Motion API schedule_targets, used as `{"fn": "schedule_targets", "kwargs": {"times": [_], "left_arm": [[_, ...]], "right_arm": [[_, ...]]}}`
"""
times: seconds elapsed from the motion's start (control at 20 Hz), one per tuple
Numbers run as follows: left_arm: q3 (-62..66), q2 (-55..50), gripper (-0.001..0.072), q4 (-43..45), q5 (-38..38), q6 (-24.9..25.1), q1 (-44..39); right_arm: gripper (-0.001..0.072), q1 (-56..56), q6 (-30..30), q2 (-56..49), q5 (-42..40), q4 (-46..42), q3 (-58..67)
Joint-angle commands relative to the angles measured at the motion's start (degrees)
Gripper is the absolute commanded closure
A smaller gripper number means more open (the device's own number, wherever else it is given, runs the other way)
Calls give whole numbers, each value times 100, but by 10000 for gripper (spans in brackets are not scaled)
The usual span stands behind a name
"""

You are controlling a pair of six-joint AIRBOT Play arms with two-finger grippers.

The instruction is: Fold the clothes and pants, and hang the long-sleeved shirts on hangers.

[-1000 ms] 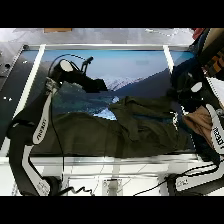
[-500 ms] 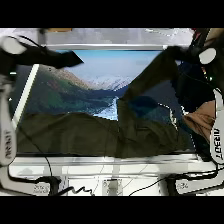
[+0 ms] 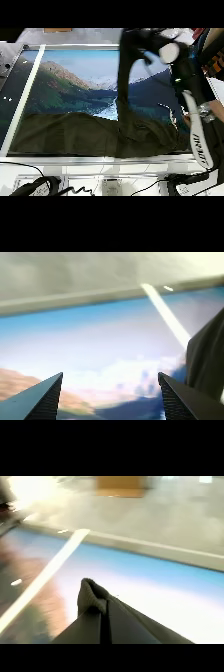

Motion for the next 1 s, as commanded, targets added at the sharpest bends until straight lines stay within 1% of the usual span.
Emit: {"fn": "schedule_targets", "kwargs": {"times": [0.0, 0.1, 0.2, 0.35, 0.4, 0.45, 0.5, 0.55, 0.65, 0.7, 0.75, 0.85, 0.9, 0.95], "left_arm": [[-2, 361, 54, 761, 68, 20, 61], [-13, 334, 54, 984, 55, 0, 61], [-17, 269, 54, 1016, 0, -2, 59], [-20, 101, 54, 1064, -76, -2, 61], [-24, 39, 54, 1119, -136, 0, 59], [-26, -37, 54, 1126, -223, -2, 61], [-55, -105, 54, 1126, -282, 0, 61], [-101, -157, 54, 1123, -323, 0, 59], [-175, -240, 54, 1126, -411, 0, 61], [-210, -264, 54, 1126, -431, 0, 61], [-227, -280, 54, 1123, -437, 0, 59], [-225, -297, 54, 1121, -439, 0, 59], [-225, -299, 54, 1121, -442, 0, 59], [-225, -302, 54, 1121, -442, 0, 59]], "right_arm": [[691, 1099, 7, -435, -348, -61, 33], [691, 1681, 4, -704, -518, -203, 33], [690, 2087, 4, -927, -658, -367, 33], [689, 2275, 2, -1226, -643, -566, 33], [650, 2247, 2, -1296, -588, -575, 28], [447, 2194, 2, -1329, -487, -573, 26], [216, 2118, -4, -1318, -273, -579, 31], [148, 2028, -118, -1279, 37, -592, 33], [163, 1731, -494, -1086, 916, -664, 33], [164, 1506, -529, -929, 1473, -761, 33], [192, 1255, -531, -761, 2031, -804, 33], [526, 638, -621, -345, 3254, -811, 31], [647, 289, -855, -122, 3860, -811, 31], [689, -68, -1069, 98, 4293, -815, 11]]}}
